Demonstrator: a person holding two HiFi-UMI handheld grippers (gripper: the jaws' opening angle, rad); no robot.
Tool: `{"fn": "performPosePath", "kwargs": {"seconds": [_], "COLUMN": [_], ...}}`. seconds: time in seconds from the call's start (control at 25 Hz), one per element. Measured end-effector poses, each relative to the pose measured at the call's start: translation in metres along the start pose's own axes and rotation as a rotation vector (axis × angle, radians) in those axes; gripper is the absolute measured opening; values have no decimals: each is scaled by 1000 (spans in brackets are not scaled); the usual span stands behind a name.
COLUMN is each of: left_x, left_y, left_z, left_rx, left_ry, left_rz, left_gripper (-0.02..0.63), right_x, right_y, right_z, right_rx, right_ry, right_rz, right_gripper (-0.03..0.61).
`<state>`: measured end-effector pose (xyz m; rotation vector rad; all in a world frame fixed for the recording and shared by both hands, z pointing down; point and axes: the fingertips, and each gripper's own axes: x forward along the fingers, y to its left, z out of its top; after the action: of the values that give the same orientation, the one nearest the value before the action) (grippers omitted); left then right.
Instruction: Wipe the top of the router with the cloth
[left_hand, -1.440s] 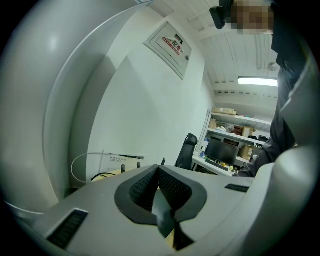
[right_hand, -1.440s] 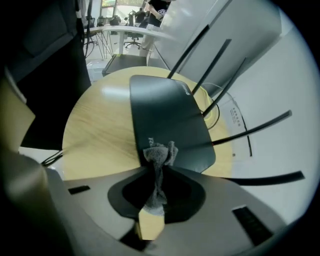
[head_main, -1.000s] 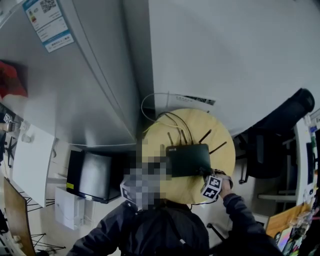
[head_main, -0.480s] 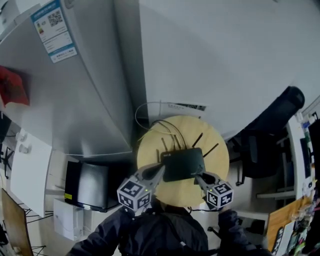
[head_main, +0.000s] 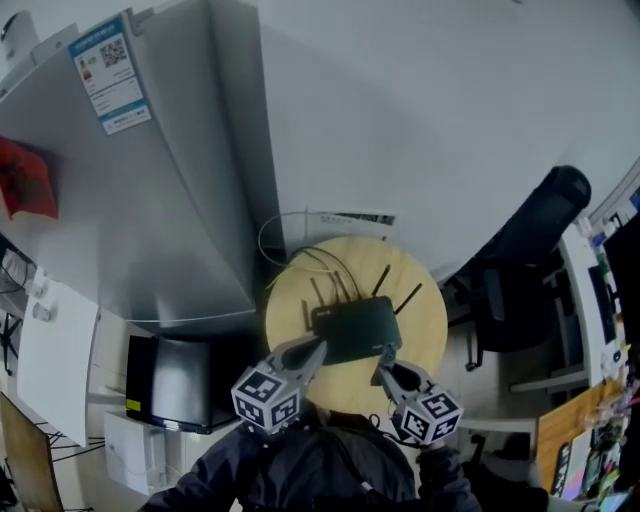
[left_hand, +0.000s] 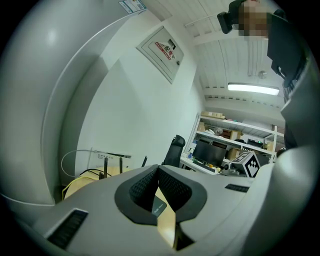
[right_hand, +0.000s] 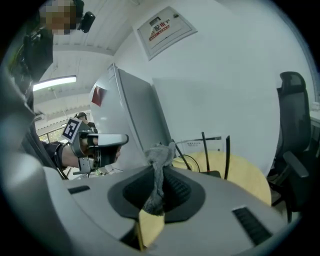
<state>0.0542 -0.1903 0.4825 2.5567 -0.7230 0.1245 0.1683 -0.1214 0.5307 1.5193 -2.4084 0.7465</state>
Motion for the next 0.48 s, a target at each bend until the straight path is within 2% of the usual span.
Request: {"fn": "performPosePath", "kwargs": {"seconds": [0.48], "left_x": [1], "left_y": [0], "left_z": [7], "left_rx": [16], "left_ry": [-11], "left_rz": [10], "left_gripper": [2], "right_x": [4], "right_y": [-9], "right_z": [21], "right_rx": [-57], "right_ry": [-18], "right_rz": [2], "right_gripper": [69]}}
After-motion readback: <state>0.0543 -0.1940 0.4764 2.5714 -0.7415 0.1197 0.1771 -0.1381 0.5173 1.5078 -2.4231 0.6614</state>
